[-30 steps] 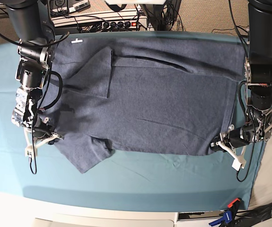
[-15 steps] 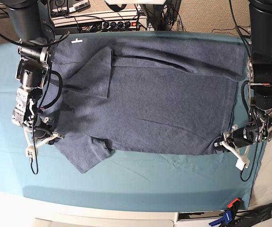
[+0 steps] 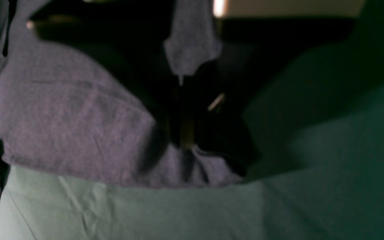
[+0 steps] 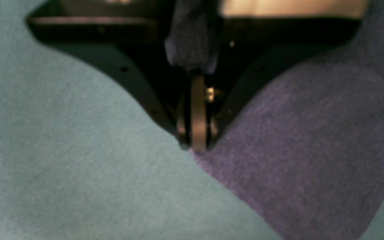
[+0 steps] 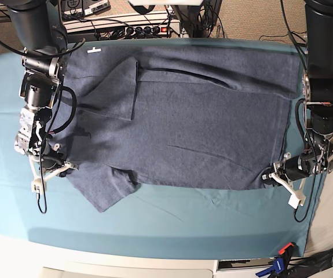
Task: Fold the T-shirt properly
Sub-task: 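Close both grippers on the hem corners of the shirt, then lift the hem with both grippers and fold it toward the shoulder edge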
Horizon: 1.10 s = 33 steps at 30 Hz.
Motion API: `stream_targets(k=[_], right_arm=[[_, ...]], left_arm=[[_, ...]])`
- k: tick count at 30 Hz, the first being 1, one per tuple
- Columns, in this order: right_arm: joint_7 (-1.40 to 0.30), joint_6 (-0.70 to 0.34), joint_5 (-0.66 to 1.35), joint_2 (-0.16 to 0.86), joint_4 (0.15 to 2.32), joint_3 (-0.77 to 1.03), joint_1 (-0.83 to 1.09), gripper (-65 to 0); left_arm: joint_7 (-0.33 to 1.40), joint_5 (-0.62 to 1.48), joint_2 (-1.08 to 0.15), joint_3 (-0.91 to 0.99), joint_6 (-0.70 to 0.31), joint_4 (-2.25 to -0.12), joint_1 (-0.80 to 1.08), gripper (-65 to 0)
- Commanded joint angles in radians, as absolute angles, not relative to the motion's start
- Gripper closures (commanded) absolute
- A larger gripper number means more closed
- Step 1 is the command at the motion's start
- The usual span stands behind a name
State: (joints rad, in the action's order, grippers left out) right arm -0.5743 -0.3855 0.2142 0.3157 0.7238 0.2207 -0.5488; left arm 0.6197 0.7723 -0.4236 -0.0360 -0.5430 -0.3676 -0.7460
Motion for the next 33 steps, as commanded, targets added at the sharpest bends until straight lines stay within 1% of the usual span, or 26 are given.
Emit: stream_targets(k=[1,3,7,11,15,24,28,33], right_arm=[[-0.559,-0.385,0.216,0.329,0.736,0.222,-0.575,0.0],[-0.572,-0.382,0.216,0.329,0.737,0.222,-0.575,0.0],[-0.572,-0.381,0.216,0.330,0.741,0.222,-0.565,0.0],[-0.558,-0.388,0.217,0.329,0.805,0.222,-0.513,0.0],[-0.556,-0.426,0.221,0.329,0.931,0.222,-0.436,0.0],[-0.576,-0.441,0.273,0.330,1.137,0.222,-0.304,0.0],[-0.577,-0.497,0.277,0.330,1.208,0.222,-0.271,0.0],[-0.611,-0.522,0.323,0.331,1.277,0.222,-0.239,0.0]], left_arm=[[0.605,0.795,-0.435,-0.034,-0.552,-0.380,-0.781,0.0],[0.606,0.825,-0.437,-0.034,-0.560,-0.380,-0.781,0.0],[0.624,0.895,-0.453,-0.034,-0.674,-0.383,-0.781,0.0],[0.666,0.958,-0.469,-0.034,-0.698,-0.386,-0.781,0.0],[0.702,1.008,-0.485,-0.034,-0.698,-0.386,-0.780,0.0],[0.807,1.146,-0.517,-0.034,-0.698,-0.386,-0.772,0.0],[0.900,1.243,-0.524,-0.034,-0.698,-0.386,-0.772,0.0],[1.021,1.381,-0.541,-0.034,-0.698,-0.386,-0.770,0.0]])
